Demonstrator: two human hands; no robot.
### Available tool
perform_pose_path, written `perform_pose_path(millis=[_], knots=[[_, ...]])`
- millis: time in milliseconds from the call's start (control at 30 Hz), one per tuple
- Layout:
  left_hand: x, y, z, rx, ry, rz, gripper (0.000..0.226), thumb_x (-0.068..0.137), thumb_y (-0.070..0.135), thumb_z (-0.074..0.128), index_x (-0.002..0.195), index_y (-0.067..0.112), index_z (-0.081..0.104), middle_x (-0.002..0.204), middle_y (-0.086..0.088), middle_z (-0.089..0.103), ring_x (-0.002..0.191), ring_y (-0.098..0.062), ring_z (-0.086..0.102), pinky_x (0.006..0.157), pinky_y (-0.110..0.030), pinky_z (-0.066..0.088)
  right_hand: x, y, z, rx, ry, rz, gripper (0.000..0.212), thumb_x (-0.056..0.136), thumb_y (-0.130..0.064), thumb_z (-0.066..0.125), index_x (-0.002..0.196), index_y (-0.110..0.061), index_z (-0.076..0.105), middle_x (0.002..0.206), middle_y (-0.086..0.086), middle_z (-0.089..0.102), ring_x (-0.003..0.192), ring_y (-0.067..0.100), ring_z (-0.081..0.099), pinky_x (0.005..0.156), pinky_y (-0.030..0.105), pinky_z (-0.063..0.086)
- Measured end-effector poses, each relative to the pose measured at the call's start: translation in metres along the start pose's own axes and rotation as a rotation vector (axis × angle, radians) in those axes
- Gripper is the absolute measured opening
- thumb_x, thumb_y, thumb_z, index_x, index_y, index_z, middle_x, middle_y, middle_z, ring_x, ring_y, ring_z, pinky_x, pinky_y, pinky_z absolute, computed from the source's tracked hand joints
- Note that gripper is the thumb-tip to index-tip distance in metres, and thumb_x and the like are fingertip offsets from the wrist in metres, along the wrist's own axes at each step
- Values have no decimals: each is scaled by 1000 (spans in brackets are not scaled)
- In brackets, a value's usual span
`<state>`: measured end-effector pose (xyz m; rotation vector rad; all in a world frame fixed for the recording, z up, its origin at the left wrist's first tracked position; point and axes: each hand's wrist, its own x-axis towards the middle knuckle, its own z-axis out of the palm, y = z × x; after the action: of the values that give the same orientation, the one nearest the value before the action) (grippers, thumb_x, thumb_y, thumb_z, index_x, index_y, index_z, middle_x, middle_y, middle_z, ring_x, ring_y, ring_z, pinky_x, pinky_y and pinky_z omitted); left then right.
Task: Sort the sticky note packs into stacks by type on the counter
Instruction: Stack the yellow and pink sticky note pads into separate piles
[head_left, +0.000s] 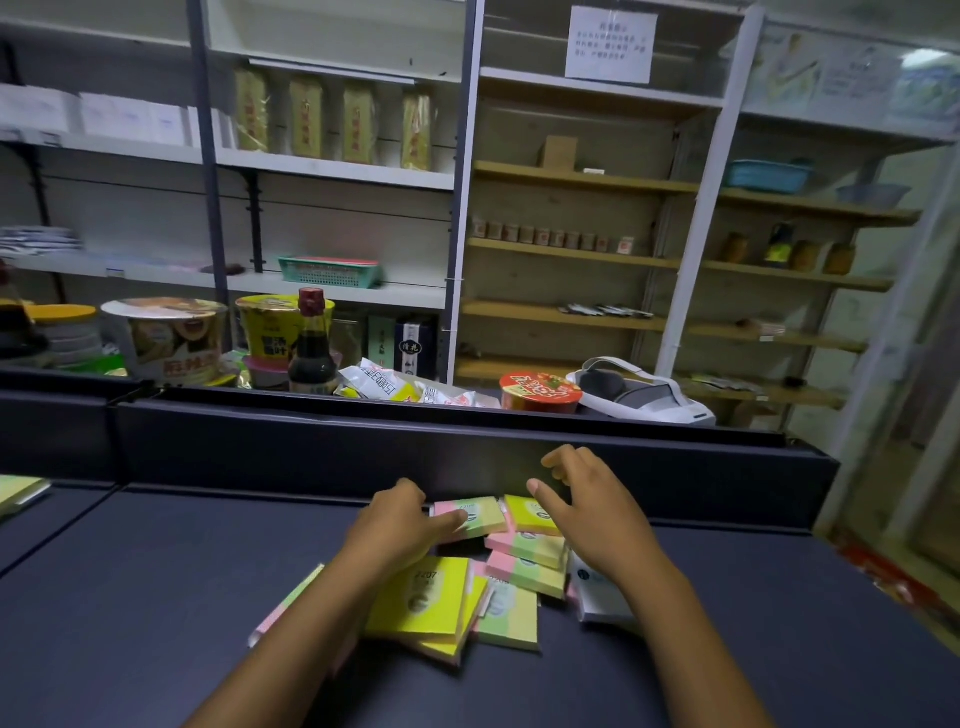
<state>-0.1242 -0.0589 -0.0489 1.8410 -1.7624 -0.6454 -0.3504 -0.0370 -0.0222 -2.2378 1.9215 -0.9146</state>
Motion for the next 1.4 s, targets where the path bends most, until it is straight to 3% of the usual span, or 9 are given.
perform_pose_path(millis=[133, 300, 400, 567, 767, 967, 1067, 1200, 1400], knots=[[0, -2, -2, -3, -28, 3, 55, 71, 64, 72, 99, 18, 62, 89, 2, 71, 79, -15, 69, 79, -37, 57, -2, -3, 0, 24, 16, -3, 33, 97, -48, 53, 122, -27, 51, 119, -11, 53, 110, 10, 53, 93, 36, 50], [3, -6, -1, -228, -47, -10, 26, 80, 37, 78, 87, 12, 76, 72, 0, 75, 59, -8, 67, 64, -26, 52, -1, -5, 0, 50, 35, 4, 30, 97, -46, 54, 121, -28, 51, 120, -11, 53, 111, 9, 53, 93, 36, 50], [1, -6, -4, -368, -60, -5, 21, 84, 30, 75, 83, 9, 77, 78, -6, 76, 62, -11, 62, 62, -26, 49, -2, -1, -1, 69, 36, 17, 28, 97, -46, 54, 120, -29, 52, 120, -11, 54, 109, 8, 54, 92, 34, 51], [-7, 1, -14, -712, -110, -22, 14, 88, 13, 71, 94, 1, 73, 85, -14, 76, 72, -18, 72, 60, -21, 56, -4, 6, -2, 107, 54, 36, 23, 97, -42, 55, 116, -30, 53, 114, -13, 54, 104, 5, 54, 87, 27, 49], [-19, 11, -21, -1028, 32, 139, 7, 90, 3, 65, 94, 6, 70, 91, -17, 75, 78, -26, 71, 73, -29, 61, -3, 15, -2, 59, 37, 84, 17, 97, -39, 55, 108, -26, 59, 107, -11, 58, 103, 10, 55, 89, 33, 50], [-25, 12, -24, -1070, 75, 236, 12, 92, 7, 63, 101, 10, 70, 91, -10, 77, 82, -24, 74, 75, -28, 60, -6, 15, 5, -212, -150, 159, 41, 96, -56, 47, 121, -24, 55, 120, -4, 62, 115, 18, 49, 94, 36, 39], [-25, 12, -25, -1084, 76, 242, 11, 92, 7, 63, 100, 11, 70, 92, -10, 77, 84, -25, 74, 76, -29, 59, -9, 9, 4, -225, -209, 209, 52, 97, -59, 42, 131, -21, 51, 128, 4, 59, 121, 24, 48, 99, 36, 38], [-24, 12, -25, -1109, 80, 230, 11, 92, 7, 63, 100, 9, 69, 93, -11, 76, 84, -25, 74, 73, -26, 60, -9, 9, 3, -165, -203, 250, 58, 94, -64, 46, 137, -24, 49, 129, 6, 58, 122, 26, 47, 102, 36, 36], [-24, 10, -25, -1121, 95, 228, 10, 92, 8, 63, 101, 10, 69, 94, -9, 76, 86, -25, 74, 74, -26, 59, -4, 6, 6, -80, -105, 221, 58, 83, -64, 64, 130, -32, 49, 114, -10, 64, 114, 13, 52, 101, 34, 28]])
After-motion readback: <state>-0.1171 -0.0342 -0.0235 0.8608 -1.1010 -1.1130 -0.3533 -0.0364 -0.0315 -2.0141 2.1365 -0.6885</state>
